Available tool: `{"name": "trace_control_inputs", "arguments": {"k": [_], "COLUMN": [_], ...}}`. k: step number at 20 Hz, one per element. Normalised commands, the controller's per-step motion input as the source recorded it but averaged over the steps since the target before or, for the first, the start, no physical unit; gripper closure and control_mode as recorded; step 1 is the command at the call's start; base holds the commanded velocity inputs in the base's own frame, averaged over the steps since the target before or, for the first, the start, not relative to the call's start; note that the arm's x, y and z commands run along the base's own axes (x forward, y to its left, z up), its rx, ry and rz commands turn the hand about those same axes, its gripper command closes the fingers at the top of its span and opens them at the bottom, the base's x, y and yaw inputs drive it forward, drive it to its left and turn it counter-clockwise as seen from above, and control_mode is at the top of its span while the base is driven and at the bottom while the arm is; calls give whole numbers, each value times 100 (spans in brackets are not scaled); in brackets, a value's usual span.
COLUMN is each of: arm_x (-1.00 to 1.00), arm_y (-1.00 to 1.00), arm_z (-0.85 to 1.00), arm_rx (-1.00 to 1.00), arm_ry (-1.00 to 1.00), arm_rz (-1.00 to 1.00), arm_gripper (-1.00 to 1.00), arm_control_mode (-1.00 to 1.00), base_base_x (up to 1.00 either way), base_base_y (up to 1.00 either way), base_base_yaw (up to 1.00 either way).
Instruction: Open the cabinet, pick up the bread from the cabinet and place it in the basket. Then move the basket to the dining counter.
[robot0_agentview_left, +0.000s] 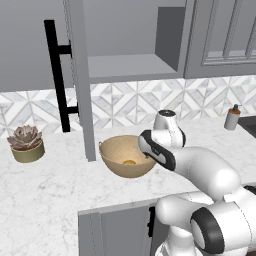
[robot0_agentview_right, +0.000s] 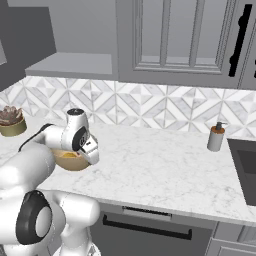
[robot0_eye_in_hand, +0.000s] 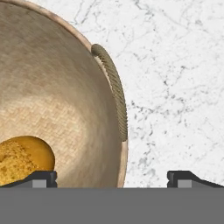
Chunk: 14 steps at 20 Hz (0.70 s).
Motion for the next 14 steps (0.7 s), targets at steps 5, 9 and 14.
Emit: {"name": "trace_control_inputs", "arguments": {"k": [5,9,14], "arm_x": [16,9,2], "arm_y": [0,3,13], "arm_z": [-33,-18,-2], "arm_rx": [0,0,0], "arm_ry": [3,0,0], "arm_rz": [0,1,0], "arm_gripper": [-100,-100,-100], "arm_control_mode": [-100,-100,-100], "base_base_x": [0,0,0], "base_base_y": [0,0,0], "base_base_yaw": [0,0,0]}}
